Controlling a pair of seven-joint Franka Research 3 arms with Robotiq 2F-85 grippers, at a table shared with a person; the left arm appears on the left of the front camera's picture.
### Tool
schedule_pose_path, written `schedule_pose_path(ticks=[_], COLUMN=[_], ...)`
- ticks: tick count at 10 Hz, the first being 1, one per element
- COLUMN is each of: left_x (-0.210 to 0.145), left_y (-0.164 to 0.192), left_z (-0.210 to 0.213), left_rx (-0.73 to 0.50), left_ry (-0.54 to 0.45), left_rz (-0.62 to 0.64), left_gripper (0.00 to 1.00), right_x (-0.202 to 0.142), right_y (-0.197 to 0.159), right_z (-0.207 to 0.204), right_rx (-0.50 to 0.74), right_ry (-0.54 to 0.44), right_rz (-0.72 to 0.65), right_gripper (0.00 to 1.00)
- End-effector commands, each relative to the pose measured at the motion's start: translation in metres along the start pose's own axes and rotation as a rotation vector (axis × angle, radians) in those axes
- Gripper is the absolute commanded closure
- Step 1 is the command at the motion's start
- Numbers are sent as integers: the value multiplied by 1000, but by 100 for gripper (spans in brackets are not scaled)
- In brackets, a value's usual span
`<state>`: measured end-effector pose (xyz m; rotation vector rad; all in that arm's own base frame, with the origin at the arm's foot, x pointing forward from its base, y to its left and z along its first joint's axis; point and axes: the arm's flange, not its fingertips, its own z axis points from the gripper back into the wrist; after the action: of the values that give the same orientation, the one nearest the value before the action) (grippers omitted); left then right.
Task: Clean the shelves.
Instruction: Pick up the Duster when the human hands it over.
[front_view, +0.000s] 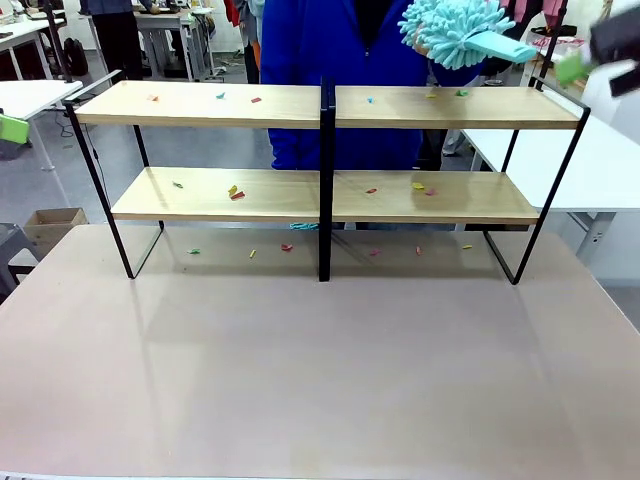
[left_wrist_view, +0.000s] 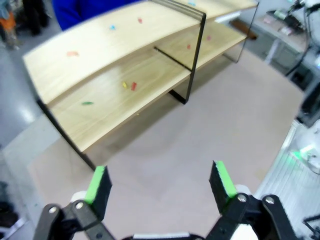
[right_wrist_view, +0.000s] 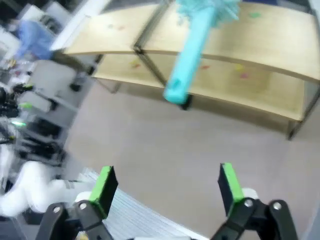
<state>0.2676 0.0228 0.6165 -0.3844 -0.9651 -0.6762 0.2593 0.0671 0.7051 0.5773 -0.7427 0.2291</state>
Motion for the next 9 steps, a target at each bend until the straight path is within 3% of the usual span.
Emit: schedule_pose_path(ticks=[1, 2, 3, 4, 5, 7, 9], left_x=[0, 0, 0, 0, 0, 0, 0], left_y=[0, 0, 0, 0, 0, 0, 0], left_z=[0, 0, 0, 0, 0, 0, 0], left_rx=[-8, -8, -8, -8, -8, -8, -8], left_ry=[-5, -5, -5, -5, -5, -5, -5], left_rz=[-8, -8, -8, -8, -8, -8, -8], left_gripper=[0, 0, 0, 0, 0, 0, 0], right_x=[-27, -27, 7, 20, 33, 65, 84], right_y=[5, 5, 0, -10, -16, -39, -55], right_z=[-11, -11, 4, -15, -28, -53, -88], right_rx=[-136, -136, 7, -6, 30, 251, 247], right_ry=[-14, -14, 1, 85, 89, 88, 131], right_rz=[96, 96, -2, -115, -201, -409, -510], right_gripper=[0, 0, 0, 0, 0, 0, 0])
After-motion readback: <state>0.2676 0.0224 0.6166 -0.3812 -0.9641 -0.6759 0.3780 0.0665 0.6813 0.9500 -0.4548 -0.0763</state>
